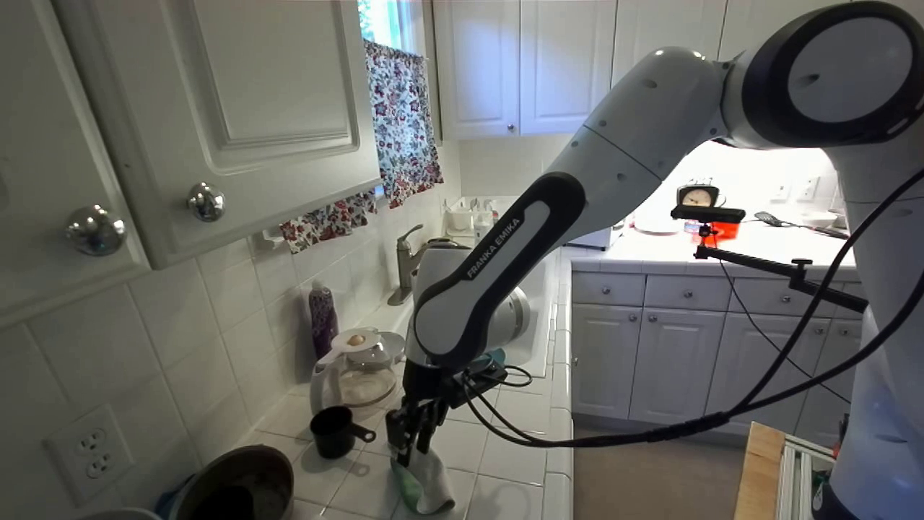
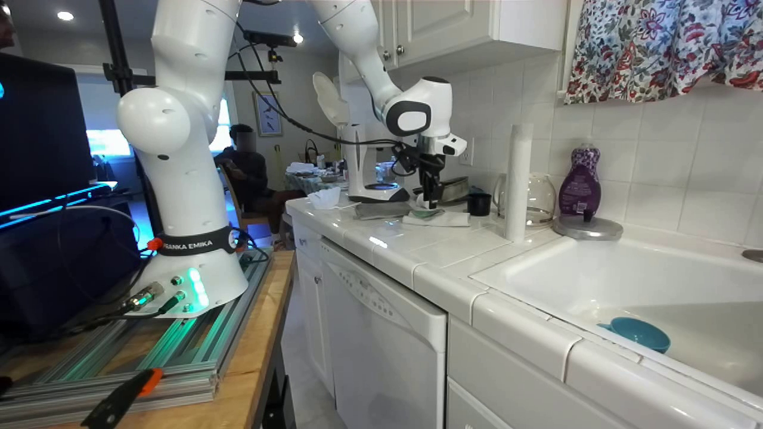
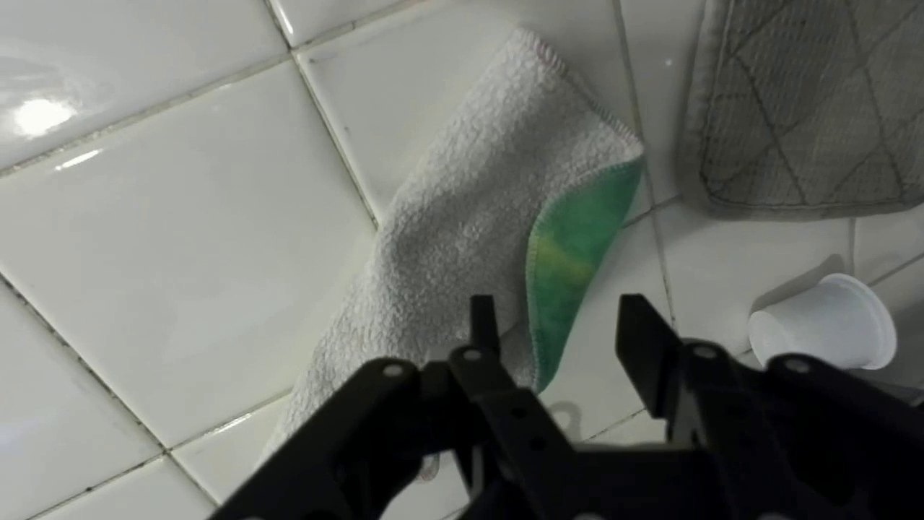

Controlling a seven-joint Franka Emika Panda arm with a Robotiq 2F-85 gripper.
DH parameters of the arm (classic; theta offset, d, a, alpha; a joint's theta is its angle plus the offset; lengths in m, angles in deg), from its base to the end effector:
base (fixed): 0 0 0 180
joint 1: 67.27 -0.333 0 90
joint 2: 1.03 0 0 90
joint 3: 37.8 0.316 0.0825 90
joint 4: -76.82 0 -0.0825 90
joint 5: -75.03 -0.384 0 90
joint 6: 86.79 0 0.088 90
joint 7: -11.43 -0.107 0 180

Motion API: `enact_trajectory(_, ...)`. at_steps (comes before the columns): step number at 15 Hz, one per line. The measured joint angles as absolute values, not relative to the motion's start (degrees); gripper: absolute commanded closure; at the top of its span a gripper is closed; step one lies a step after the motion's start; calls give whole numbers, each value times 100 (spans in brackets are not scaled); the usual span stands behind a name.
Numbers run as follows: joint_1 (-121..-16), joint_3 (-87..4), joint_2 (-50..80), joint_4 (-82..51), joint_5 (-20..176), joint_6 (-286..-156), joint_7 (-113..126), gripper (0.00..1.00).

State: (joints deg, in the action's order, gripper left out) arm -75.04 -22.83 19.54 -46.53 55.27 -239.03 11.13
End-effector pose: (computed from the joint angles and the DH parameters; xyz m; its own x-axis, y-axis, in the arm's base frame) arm 0.5422 0.2150 0.2500 0.9936 0.0596 0.0955 0.0848 -0.9541 -0.2872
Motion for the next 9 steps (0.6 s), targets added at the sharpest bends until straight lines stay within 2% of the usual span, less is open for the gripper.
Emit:
enact_trajectory(2,-7493,-2283,1954,-4677,5527,-23917,1113,96)
enact_trajectory(3,-7487,-2283,1955,-4689,5526,-23917,1113,99)
enact_trajectory(9,-7440,-2295,2028,-4738,5511,-23916,1104,100)
